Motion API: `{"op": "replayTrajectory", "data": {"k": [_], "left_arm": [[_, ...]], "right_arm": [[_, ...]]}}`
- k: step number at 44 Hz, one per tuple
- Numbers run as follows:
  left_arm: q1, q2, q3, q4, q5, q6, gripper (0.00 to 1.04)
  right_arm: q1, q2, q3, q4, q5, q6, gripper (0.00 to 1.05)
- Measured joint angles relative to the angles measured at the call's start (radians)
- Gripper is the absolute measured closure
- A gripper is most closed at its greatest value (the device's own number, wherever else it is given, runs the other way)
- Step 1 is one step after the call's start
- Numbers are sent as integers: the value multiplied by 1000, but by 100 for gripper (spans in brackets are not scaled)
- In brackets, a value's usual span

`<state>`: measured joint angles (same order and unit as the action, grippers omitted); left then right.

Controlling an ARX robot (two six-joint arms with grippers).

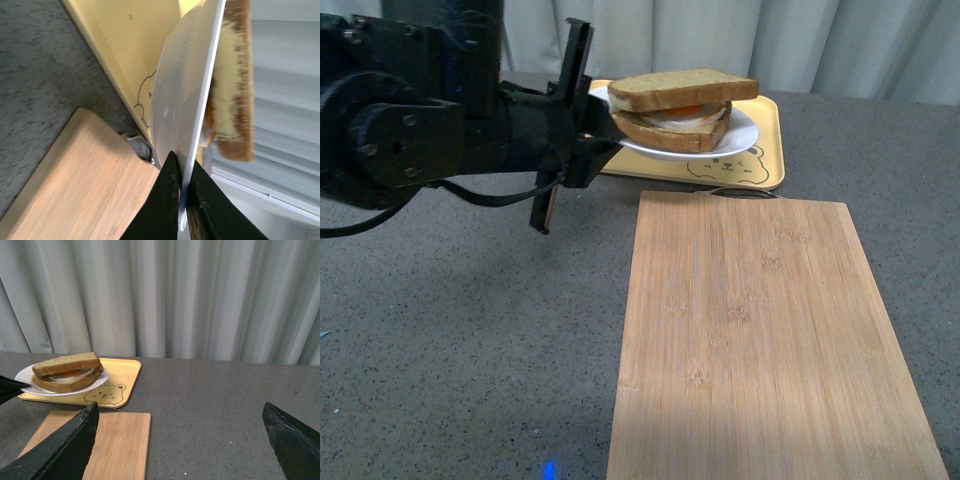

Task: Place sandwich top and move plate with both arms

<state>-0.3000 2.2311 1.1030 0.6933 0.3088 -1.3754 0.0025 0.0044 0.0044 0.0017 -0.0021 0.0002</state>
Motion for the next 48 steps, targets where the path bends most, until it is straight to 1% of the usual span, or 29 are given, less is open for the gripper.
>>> {"op": "replayTrajectory", "data": {"k": [5, 13, 17, 23, 27, 33, 35, 39, 40, 42, 45, 48], "left_arm": [[-13, 84, 149, -66, 5, 0, 101], [-21, 166, 275, -99, 3, 0, 101], [-24, 229, 378, -166, -21, -8, 101], [-25, 280, 450, -220, -22, -14, 101], [-25, 282, 472, -225, -22, -14, 101], [-25, 274, 461, -212, -19, -12, 75], [-24, 256, 429, -206, -18, -3, 64], [-19, 218, 375, -201, -20, 10, 49], [-18, 211, 367, -198, -20, 10, 48], [-13, 172, 321, -187, -21, 22, 37], [-2, 114, 261, -174, -24, 48, 24], [9, 31, 185, -201, -83, 119, 10]], "right_arm": [[0, 0, 0, 0, 0, 0, 9], [0, 0, 0, 0, 0, 0, 9], [0, 0, 0, 0, 0, 0, 9], [0, 0, 0, 0, 0, 0, 9], [0, 0, 0, 0, 0, 0, 9], [0, 0, 0, 0, 0, 0, 9], [0, 0, 0, 0, 0, 0, 9], [0, 0, 0, 0, 0, 0, 9], [0, 0, 0, 0, 0, 0, 9], [0, 0, 0, 0, 0, 0, 9], [0, 0, 0, 0, 0, 0, 9], [0, 0, 0, 0, 0, 0, 9]]}}
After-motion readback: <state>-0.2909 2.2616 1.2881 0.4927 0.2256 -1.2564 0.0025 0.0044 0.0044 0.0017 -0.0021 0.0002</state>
